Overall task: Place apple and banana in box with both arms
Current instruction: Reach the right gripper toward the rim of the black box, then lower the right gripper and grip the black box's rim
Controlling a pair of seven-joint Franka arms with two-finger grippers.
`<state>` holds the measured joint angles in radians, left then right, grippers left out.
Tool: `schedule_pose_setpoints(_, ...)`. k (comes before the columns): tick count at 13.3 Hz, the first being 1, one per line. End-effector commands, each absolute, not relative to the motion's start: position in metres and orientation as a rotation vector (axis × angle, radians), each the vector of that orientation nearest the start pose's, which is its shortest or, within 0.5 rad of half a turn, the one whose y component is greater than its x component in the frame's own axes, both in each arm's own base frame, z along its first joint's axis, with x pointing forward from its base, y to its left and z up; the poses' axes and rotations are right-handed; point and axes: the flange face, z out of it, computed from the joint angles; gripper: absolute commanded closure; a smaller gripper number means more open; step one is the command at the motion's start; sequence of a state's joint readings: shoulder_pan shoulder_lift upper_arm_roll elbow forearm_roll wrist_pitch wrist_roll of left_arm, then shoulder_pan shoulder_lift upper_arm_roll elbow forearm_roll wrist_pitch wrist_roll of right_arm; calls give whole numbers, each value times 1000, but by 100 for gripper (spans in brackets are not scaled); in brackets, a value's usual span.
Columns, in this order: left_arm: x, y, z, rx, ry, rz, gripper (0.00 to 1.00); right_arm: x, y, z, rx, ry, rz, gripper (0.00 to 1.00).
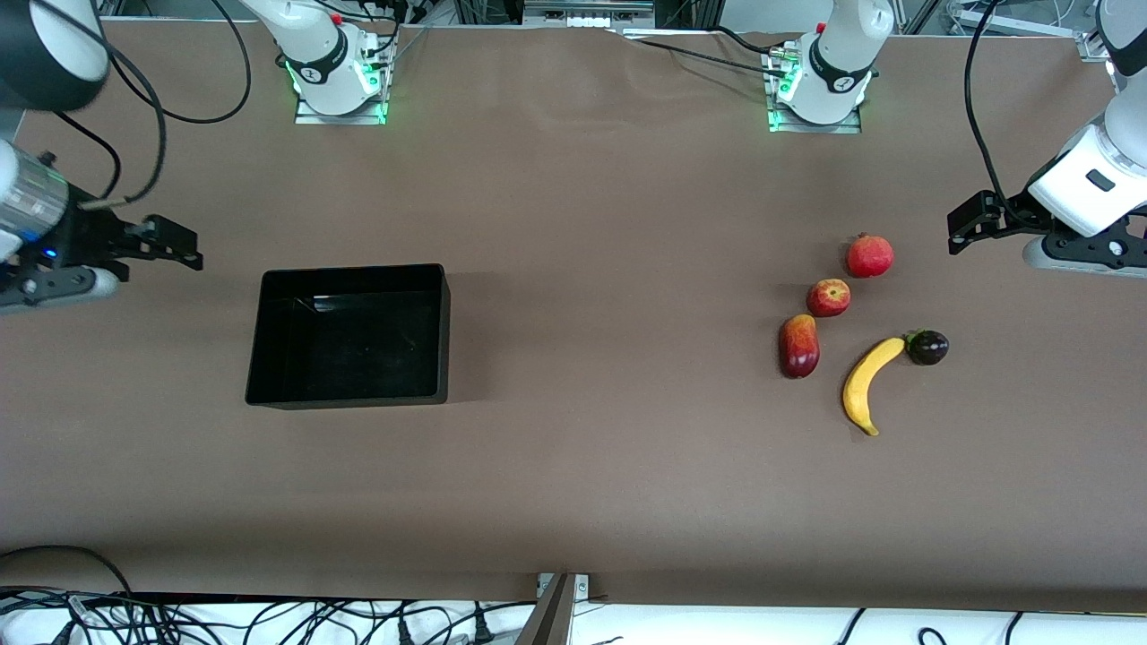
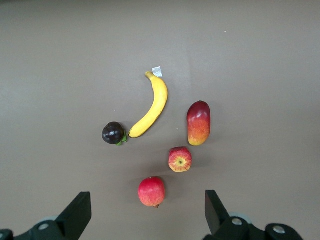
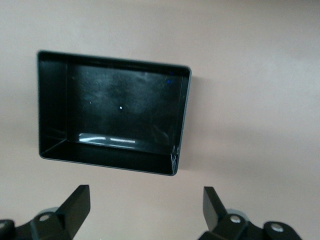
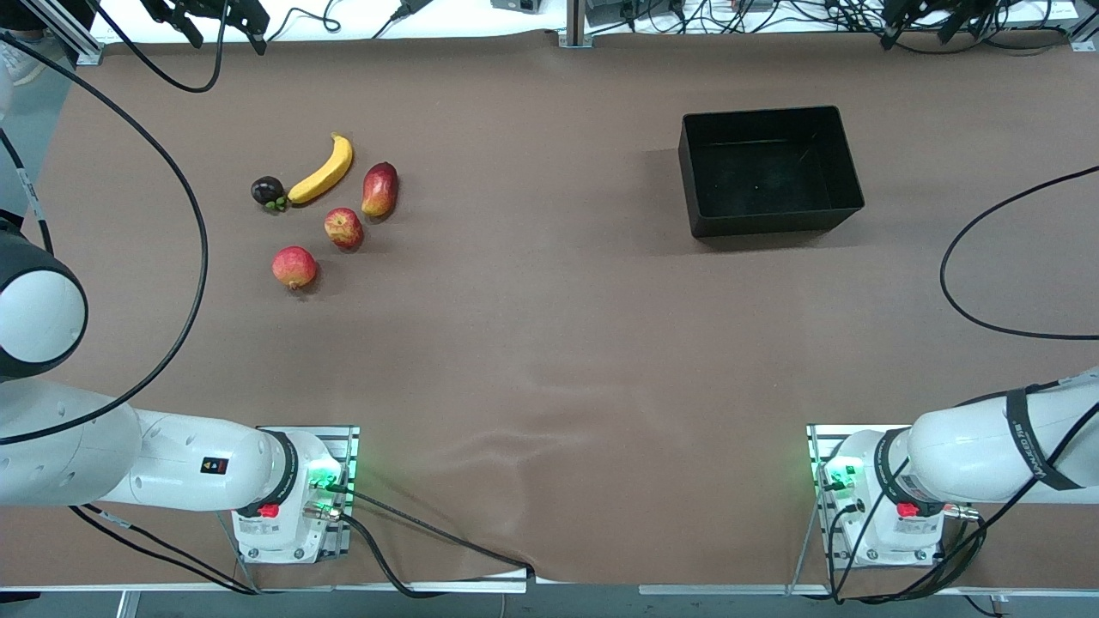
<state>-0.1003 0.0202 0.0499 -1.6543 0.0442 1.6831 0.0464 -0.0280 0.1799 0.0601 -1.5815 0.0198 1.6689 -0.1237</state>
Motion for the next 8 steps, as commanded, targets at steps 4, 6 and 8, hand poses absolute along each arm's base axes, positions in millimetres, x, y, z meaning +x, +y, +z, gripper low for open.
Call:
schedule_pose_setpoints(4, 570, -28, 589, -3113, 144, -5, 0, 613, 10, 373, -3109, -138, 125, 0)
schedule_pose_setpoints(6, 570, -28, 589, -3113, 144, -5, 0, 610, 6, 331, -3111, -149, 96, 0)
schedule_pose_setpoints(8, 570, -28, 589, -3113, 144, -5, 0, 615, -1, 300, -3113, -145, 86, 0)
